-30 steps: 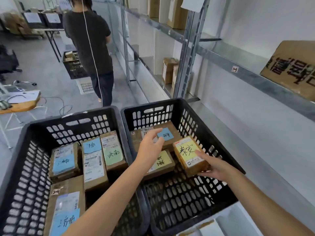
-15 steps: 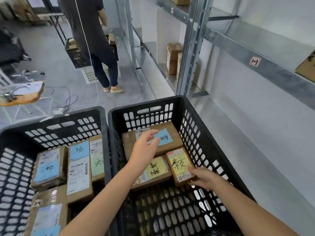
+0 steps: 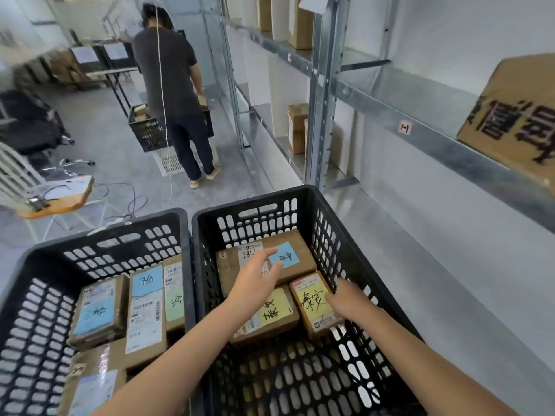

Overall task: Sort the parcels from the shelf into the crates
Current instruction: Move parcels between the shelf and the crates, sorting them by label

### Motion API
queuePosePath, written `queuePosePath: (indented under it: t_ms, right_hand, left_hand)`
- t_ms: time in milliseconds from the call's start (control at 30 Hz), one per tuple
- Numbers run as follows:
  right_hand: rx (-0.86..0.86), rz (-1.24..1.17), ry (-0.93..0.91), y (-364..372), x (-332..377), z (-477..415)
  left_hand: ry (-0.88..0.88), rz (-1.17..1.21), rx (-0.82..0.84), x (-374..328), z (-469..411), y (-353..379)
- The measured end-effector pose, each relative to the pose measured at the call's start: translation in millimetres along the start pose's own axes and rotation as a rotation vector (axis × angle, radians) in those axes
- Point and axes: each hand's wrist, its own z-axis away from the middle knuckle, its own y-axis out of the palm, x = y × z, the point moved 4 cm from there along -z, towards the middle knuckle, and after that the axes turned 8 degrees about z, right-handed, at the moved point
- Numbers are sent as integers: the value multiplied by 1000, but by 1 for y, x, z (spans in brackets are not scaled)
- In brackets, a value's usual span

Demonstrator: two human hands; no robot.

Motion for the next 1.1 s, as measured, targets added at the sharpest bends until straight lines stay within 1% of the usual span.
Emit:
queuePosePath:
  t_ms: [100, 167, 233, 333, 367, 467, 567, 767, 867, 967, 1100]
  right_hand:
    - [-51, -29, -129, -30, 15, 28]
    - [-145, -15, -217, -52, 24, 53]
    - [-257, 33, -281, -73, 33, 80]
    - [-444, 128, -320, -99, 45, 120]
    - [-499, 159, -333, -106, 51, 133]
    - [-572, 193, -371, -114, 66, 171]
    - [-605, 188, -347, -111, 68, 209]
    - [-750, 216, -255, -98, 56, 291]
    - [-822, 227, -210, -91, 46, 336]
    - [-854, 231, -122, -85, 26, 383]
    - [-889, 248, 13, -81, -7, 442]
  left_hand:
    - [108, -115, 13, -15, 7, -9]
    - [174, -160, 33, -25, 13, -13]
    - [239, -156, 19, -35, 20, -20]
    - [331, -100, -71, -52, 32, -36]
    - [360, -107, -77, -57, 38, -40]
    - [437, -217, -14, -64, 57, -44]
    - [507, -305, 51, -70, 79, -47]
    - [696, -338, 155, -96, 125, -37]
    - [766, -308, 195, -110, 151, -23]
    - [859, -279, 250, -125, 183, 0]
    - [964, -188, 397, -155, 228, 32]
